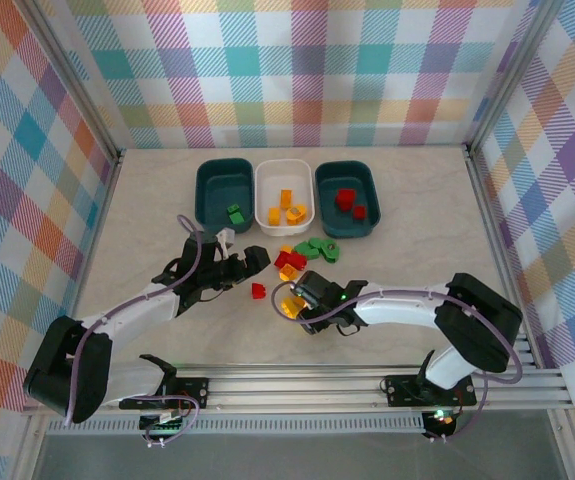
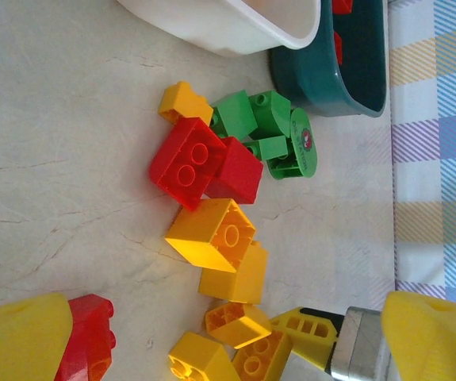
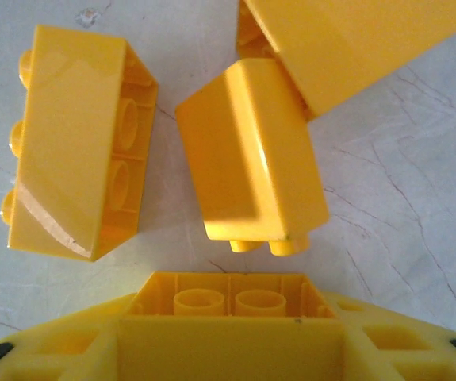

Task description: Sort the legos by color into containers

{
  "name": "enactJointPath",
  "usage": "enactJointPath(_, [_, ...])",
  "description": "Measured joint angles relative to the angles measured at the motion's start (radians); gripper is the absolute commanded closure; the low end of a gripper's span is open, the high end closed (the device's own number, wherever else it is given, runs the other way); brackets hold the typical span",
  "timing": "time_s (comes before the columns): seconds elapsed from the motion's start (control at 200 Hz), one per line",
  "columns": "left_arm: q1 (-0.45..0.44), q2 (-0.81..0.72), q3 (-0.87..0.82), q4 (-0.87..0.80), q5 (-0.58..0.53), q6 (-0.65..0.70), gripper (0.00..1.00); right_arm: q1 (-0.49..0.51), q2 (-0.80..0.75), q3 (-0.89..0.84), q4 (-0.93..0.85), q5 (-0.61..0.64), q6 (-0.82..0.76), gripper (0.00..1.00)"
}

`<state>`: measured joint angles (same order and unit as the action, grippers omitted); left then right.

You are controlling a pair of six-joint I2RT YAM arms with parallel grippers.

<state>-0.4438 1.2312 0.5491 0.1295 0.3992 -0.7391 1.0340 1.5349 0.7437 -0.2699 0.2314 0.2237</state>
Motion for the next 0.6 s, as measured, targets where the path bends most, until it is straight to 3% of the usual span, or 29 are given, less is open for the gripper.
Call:
enactJointPath(0.345, [0.000,0.003,0.013,-0.008,-0.011,0.010,0.00,0.000,-0.111,-0.002,-0.021,0.072,-0.003,0.51])
enactJointPath(0.6, [0.035,-0.100,-0.025,-0.100,-0.200,-0.049,0.00,-0.051,-0.100,0.112,-0.024,0.113,-0.048,0.54])
